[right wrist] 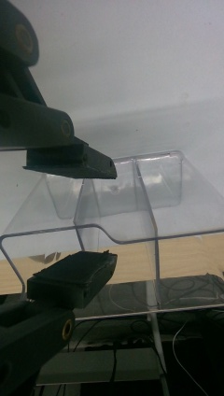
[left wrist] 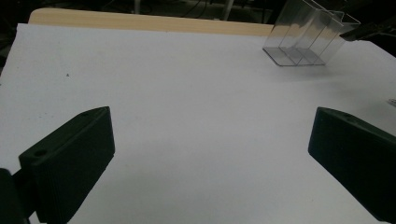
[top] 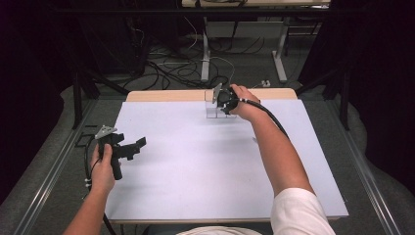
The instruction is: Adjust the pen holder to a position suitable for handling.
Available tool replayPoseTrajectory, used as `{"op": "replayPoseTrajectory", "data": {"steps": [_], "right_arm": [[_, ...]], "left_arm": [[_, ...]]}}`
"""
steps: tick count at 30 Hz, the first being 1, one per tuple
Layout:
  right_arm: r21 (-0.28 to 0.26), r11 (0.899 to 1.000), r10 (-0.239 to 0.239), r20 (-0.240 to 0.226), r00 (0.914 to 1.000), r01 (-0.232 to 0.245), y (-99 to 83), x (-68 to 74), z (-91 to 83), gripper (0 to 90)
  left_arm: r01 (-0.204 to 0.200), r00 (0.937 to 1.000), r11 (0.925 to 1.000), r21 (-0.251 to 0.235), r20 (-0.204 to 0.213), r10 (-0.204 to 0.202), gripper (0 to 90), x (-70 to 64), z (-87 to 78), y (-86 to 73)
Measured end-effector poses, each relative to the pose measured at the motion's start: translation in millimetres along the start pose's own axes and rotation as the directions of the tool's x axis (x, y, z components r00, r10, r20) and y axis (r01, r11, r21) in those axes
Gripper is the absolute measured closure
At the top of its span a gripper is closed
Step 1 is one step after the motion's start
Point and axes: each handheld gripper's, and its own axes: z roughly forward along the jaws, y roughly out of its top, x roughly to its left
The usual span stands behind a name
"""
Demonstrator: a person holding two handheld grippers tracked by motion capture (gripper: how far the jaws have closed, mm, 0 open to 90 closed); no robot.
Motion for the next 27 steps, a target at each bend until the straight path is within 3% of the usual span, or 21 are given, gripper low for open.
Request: {"op": "replayPoseTrajectory", "data": {"steps": [3, 4, 5, 7, 8, 9, 10, 14, 15, 20, 27], "right_arm": [[0.016, 1.000, -0.011, -0.010, 0.9999, 0.011, -0.2, -0.1, 1.5, 53.8], [0.016, 1.000, 0.007, -0.002, 1.0000, -0.006, -0.2, 1.9, 2.4, 54.5], [0.008, 1.000, -0.022, -0.007, 0.9997, 0.022, 0.4, 0.6, 4.1, 54.7], [0.010, 1.000, -0.012, -0.011, 0.9999, 0.012, 2.0, 3.0, 5.6, 55.9], [0.019, 0.999, -0.029, -0.021, 0.9994, 0.029, 3.5, 2.3, 5.7, 56.5], [0.001, 1.000, -0.030, -0.017, 0.9994, 0.030, 3.9, 2.9, 7.6, 56.9], [0.005, 1.000, -0.015, -0.019, 0.9997, 0.015, 4.5, 4.3, 7.8, 57.2], [0.012, 0.999, -0.031, -0.009, 0.9995, 0.031, 5.2, 3.0, 7.5, 60.0], [-0.009, 1.000, -0.024, -0.001, 0.9997, 0.024, 4.5, 3.6, 8.5, 60.9], [0.019, 1.000, -0.022, -0.037, 0.9991, 0.023, 5.0, 2.4, 3.3, 69.7], [0.022, 1.000, -0.017, -0.048, 0.9987, 0.018, 6.3, 5.5, -0.5, 82.1]], "left_arm": [[0.005, 1.0000, 1.0000, -0.004, 0.002, -0.005, 0.4, 0.6, -0.5, 0.3], [0.005, 1.0000, 1.0000, -0.004, 0.002, -0.005, 0.4, 0.6, -0.5, 0.3], [0.005, 1.0000, 1.0000, -0.004, 0.002, -0.005, 0.4, 0.7, -0.5, 0.2], [0.005, 1.0000, 1.0000, -0.001, 0.002, -0.005, 0.4, 0.7, -0.2, 0.0], [0.004, 1.0000, 1.0000, 0.001, 0.001, -0.004, 0.4, 0.6, -0.1, -0.2], [0.004, 1.0000, 1.0000, 0.002, 0.001, -0.004, 0.4, 0.5, 0.1, -0.3], [0.003, 1.0000, 1.0000, 0.001, 0.001, -0.003, 0.4, 0.5, 0.2, -0.3], [0.004, 1.0000, 1.0000, -0.002, 0.001, -0.004, 0.4, 0.4, 0.6, -0.6], [0.004, 1.0000, 1.0000, -0.002, 0.001, -0.004, 0.3, 0.4, 0.6, -0.7], [0.003, 1.0000, 1.0000, -0.001, 0.001, -0.003, 0.4, 0.3, 0.8, -0.6], [-0.003, 1.0000, 1.0000, 0.006, 0.005, 0.003, 0.3, -0.5, 1.3, -0.6]]}}
